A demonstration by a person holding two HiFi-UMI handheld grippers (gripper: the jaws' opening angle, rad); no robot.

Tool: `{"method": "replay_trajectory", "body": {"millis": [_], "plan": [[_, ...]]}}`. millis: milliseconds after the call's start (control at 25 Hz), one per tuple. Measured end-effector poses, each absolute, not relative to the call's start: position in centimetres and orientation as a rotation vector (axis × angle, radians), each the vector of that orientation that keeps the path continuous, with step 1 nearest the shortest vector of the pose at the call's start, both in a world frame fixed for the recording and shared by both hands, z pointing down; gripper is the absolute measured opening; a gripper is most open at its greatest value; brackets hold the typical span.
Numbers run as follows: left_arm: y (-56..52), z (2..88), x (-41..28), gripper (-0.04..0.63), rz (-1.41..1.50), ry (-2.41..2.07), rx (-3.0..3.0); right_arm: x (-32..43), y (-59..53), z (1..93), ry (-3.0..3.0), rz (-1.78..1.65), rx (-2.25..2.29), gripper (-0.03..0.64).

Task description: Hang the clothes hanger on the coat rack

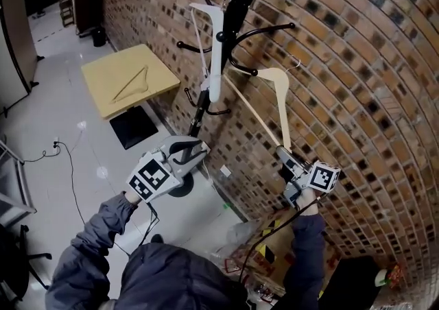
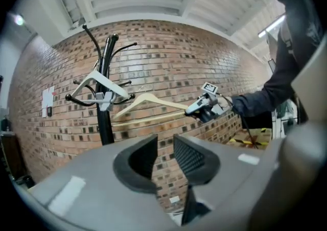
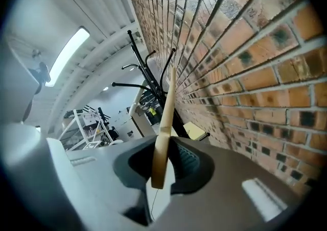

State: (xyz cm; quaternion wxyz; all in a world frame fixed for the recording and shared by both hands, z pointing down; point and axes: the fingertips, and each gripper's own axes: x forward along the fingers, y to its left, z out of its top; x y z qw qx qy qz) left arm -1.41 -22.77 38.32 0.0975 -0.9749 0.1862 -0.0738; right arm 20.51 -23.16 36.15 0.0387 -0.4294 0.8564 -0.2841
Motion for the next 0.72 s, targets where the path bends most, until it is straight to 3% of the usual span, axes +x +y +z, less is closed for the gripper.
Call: {"method": "replay_trajectory", "body": {"millis": [720], "plan": [[-24.3, 39.7, -4.3, 0.094, -0.195, 0.620, -2.921, 23.2, -29.6, 27.4, 2.548, -0.658, -1.440, 0.043]]}}
